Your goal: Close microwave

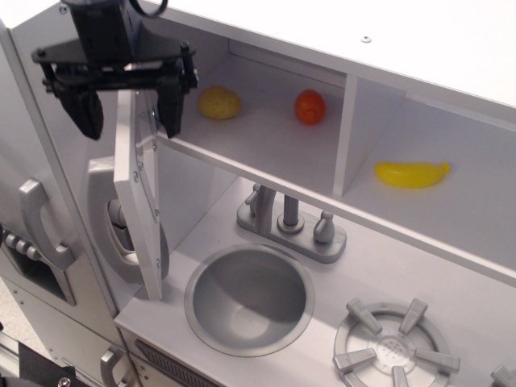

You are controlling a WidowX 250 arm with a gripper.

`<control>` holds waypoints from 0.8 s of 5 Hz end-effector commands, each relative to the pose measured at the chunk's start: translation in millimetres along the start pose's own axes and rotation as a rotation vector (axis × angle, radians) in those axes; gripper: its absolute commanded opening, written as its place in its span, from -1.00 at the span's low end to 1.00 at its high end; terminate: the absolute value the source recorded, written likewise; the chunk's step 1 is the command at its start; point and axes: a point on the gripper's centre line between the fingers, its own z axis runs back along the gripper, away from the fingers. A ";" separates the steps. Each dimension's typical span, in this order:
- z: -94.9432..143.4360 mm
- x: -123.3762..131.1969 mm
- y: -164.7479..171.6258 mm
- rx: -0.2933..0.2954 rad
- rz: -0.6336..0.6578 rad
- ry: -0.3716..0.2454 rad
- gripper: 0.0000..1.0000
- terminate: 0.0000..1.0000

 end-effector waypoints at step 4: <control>21.6 11.2 -102.8 -0.086 0.010 0.033 1.00 -1.00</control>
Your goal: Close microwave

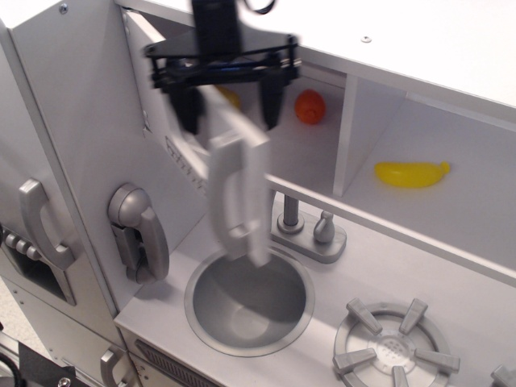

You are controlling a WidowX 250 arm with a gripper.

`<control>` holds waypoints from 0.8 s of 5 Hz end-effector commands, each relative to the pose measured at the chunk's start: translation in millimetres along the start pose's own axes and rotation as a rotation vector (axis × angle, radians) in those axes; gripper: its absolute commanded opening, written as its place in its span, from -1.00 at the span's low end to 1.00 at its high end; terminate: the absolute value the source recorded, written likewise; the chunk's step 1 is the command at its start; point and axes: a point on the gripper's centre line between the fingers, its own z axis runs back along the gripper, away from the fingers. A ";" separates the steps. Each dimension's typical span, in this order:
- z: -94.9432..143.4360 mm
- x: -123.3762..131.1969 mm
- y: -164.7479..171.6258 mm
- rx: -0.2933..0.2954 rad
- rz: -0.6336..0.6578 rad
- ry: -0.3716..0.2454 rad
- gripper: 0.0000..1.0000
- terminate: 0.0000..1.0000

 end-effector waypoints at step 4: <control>0.8 -68.6 21.6 -0.016 -0.227 -0.005 1.00 -1.00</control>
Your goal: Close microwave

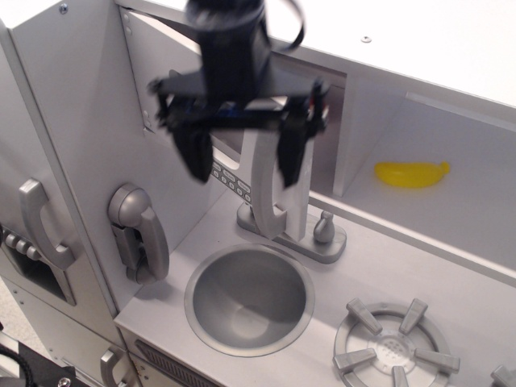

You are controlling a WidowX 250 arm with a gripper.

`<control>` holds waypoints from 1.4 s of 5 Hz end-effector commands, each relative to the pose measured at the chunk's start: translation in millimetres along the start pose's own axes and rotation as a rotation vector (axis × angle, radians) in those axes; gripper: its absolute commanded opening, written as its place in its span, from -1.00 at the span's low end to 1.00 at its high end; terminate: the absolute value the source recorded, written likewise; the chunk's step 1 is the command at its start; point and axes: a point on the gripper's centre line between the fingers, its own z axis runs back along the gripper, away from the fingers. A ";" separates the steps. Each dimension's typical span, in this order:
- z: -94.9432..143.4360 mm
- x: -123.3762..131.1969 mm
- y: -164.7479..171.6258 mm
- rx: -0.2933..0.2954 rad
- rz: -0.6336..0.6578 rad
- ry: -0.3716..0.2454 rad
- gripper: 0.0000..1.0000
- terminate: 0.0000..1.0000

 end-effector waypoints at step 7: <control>-56.7 94.0 41.3 0.108 0.142 -0.202 1.00 -1.00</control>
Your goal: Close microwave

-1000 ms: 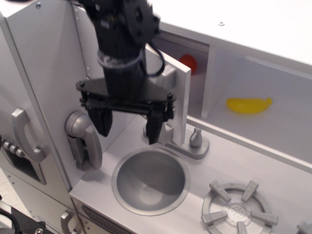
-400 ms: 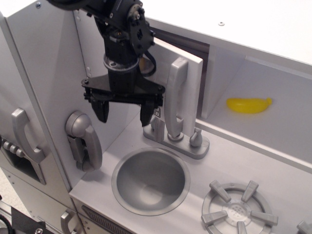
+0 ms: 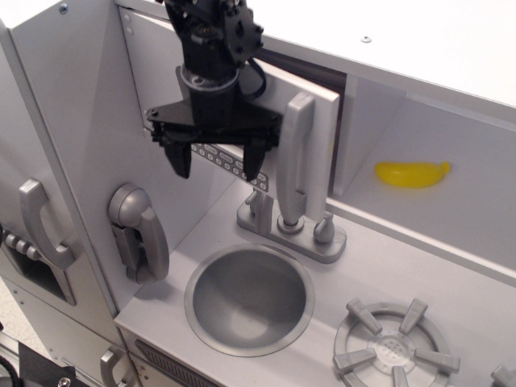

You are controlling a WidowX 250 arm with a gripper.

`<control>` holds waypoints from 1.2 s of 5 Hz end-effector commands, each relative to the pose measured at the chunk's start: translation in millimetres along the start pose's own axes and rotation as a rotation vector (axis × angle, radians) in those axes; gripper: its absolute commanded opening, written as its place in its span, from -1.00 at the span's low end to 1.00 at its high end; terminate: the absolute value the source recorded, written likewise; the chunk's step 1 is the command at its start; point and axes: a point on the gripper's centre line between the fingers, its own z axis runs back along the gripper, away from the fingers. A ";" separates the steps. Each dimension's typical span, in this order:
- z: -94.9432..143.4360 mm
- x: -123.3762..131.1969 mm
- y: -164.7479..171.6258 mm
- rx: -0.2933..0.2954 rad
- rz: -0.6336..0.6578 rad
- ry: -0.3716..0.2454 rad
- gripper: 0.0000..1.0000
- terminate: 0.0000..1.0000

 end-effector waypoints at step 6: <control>10.6 -29.5 47.8 -0.010 -0.134 0.019 1.00 -1.00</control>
